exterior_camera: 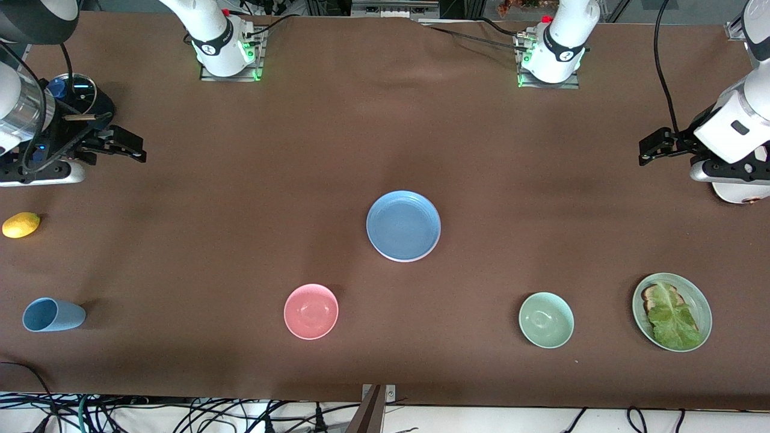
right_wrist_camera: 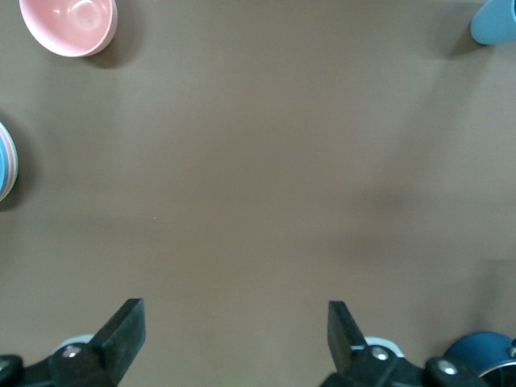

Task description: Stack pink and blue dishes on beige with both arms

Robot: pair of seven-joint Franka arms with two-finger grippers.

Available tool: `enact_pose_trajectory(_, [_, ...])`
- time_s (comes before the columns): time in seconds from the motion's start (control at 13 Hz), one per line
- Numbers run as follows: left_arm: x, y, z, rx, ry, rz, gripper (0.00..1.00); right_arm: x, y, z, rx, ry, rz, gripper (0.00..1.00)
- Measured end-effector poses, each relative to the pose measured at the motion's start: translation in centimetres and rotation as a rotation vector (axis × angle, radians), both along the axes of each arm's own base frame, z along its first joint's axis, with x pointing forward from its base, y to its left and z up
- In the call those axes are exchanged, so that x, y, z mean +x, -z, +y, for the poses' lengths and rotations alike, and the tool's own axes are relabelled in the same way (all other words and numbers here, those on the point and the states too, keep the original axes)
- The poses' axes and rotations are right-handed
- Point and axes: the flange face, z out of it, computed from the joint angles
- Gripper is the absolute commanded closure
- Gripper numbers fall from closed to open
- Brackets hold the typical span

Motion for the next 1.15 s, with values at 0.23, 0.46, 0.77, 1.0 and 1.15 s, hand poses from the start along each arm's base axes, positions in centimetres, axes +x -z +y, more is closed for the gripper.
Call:
enact_pose_trajectory(0.23, [0.0,0.0,0.0,0.000,0.000,0.000,0.00,0.2,0.2,0.2,-0.035,-0.020,-0.002,0.00])
enact_pose_trajectory(0.46, [0.0,0.0,0.0,0.000,0.000,0.000,0.00,0.4,0.1,0.6,-0.037,-0.030,-0.005,0.00])
enact_pose_trajectory(0.77, [0.0,0.0,0.0,0.000,0.000,0.000,0.00,0.4,-0.1,-0.3,-0.036,-0.052,-0.007,0.00])
enact_pose_trajectory(1.0, [0.0,0.0,0.0,0.000,0.000,0.000,0.00,0.4,-0.6,-1.0,-0.035,-0.057,-0.013,0.00])
enact_pose_trajectory(1.15, [0.0,0.0,0.0,0.000,0.000,0.000,0.00,0.5,-1.2,-1.0,-0.035,-0.058,-0.023,0.00])
